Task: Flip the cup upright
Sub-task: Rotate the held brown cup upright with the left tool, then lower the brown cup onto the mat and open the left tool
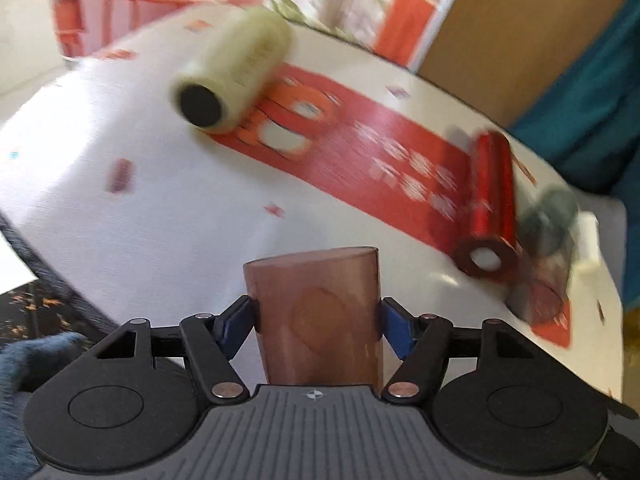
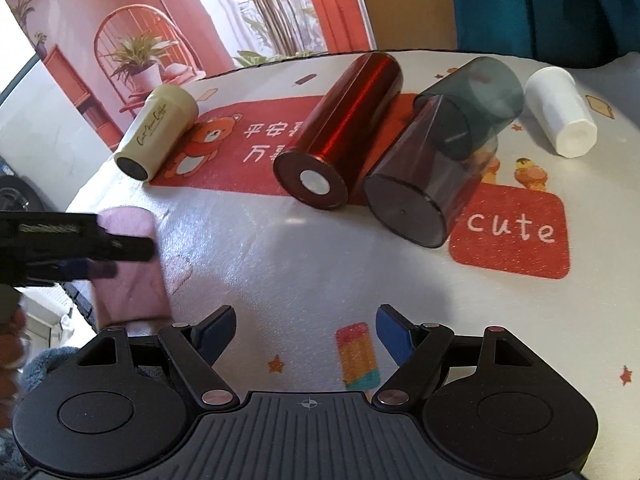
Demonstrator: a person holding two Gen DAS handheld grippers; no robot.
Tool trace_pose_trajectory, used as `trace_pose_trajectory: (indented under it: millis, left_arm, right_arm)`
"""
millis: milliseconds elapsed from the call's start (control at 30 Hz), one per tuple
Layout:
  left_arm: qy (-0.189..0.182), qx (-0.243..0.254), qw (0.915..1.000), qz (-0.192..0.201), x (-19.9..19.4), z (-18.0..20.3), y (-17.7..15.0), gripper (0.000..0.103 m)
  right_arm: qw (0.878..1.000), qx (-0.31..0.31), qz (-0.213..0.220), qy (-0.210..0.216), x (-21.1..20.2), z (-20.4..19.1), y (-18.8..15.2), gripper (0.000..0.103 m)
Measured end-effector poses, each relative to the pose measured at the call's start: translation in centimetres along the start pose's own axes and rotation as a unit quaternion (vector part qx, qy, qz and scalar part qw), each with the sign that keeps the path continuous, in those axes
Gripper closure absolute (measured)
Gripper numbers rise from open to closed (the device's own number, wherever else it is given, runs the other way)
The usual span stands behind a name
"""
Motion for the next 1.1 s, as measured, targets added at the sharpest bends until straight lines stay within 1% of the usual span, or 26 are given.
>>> trace_pose_trajectory:
  millis: [100,133,200,267,333,500,567,667,700,800,833,900,933,1000,1067,1100]
  left_arm:
    - [0.044,-0.002,0.9977,0.051,-1.3,-2.4,1.2,0.033]
    - [0.063,-0.001,0.9956,0.07,-1.7,-3.2,1.7,0.033]
    - [0.102,-0.003,0.9903,0.094,-1.8,-4.9,2.6,0.033]
    - [0.114,-0.01,0.9878,0.106,-1.7,-6.1,3.4,0.033]
    - [0.109,-0.013,0.9878,0.111,-1.2,-6.7,4.1,0.033]
    - [0.107,-0.005,0.9878,0.112,-0.1,-6.5,5.2,0.033]
    - [0.096,-0.007,0.9893,0.11,-0.3,-6.4,4.9,0.033]
    - [0.079,-0.003,0.9914,0.105,0.5,-5.7,4.9,0.033]
    - [0.081,0.005,0.9912,0.105,0.3,-5.4,4.2,0.033]
    - [0.08,0.026,0.9921,0.094,0.8,-4.5,3.7,0.033]
    - [0.08,0.03,0.9922,0.091,0.9,-4.3,3.5,0.031]
    - [0.075,0.032,0.9932,0.083,1.0,-4.1,3.3,0.025]
    - [0.073,0.03,0.9939,0.077,0.8,-4.0,3.2,0.019]
    - [0.068,0.032,0.9948,0.069,-0.1,-4.0,2.5,0.014]
    - [0.069,0.049,0.9943,0.065,-1.3,-3.7,1.8,0.006]
    - [0.075,0.058,0.9935,0.063,-2.0,-3.6,1.3,0.005]
  right_arm:
    - [1.0,-0.005,-0.003,0.001,0.3,-0.5,0.0,0.029]
    - [1.0,-0.008,-0.003,0.002,0.3,-0.6,-0.1,0.029]
    - [1.0,-0.013,-0.004,0.001,0.3,-0.9,-0.1,0.029]
    - [1.0,-0.015,-0.005,-0.002,0.4,-1.0,-0.1,0.029]
    - [1.0,-0.014,-0.007,-0.004,0.5,-0.9,-0.1,0.029]
    - [1.0,-0.009,-0.016,0.001,0.7,-1.2,-0.2,0.029]
    - [1.0,-0.012,-0.017,-0.001,0.7,-1.3,-0.2,0.029]
    - [1.0,-0.016,-0.02,-0.004,0.9,-1.6,-0.3,0.029]
    - [1.0,-0.017,-0.021,-0.004,0.9,-1.7,-0.3,0.029]
    - [0.999,-0.025,-0.023,-0.007,0.9,-2.1,-0.3,0.029]
    - [0.999,-0.027,-0.023,-0.007,0.9,-2.2,-0.3,0.029]
    - [0.999,-0.036,-0.02,-0.007,0.6,-2.6,-0.3,0.027]
    - [0.999,-0.04,-0.018,-0.006,0.4,-2.8,-0.3,0.023]
    - [0.999,-0.05,-0.013,-0.004,0.0,-3.3,-0.1,0.017]
    - [0.998,-0.058,-0.008,-0.004,-0.4,-3.7,0.0,0.013]
    - [0.998,-0.06,-0.005,-0.003,-0.6,-4.0,0.1,0.007]
Point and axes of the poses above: each gripper's, at about its wrist camera, not at the fingertips, and x roughly the way its jaws point, z to its right, y to its top, the point moved 4 cm from there along x, roughly the way its jaws point, and after that the axes turned 8 degrees about -y, right-handed, at the moved point
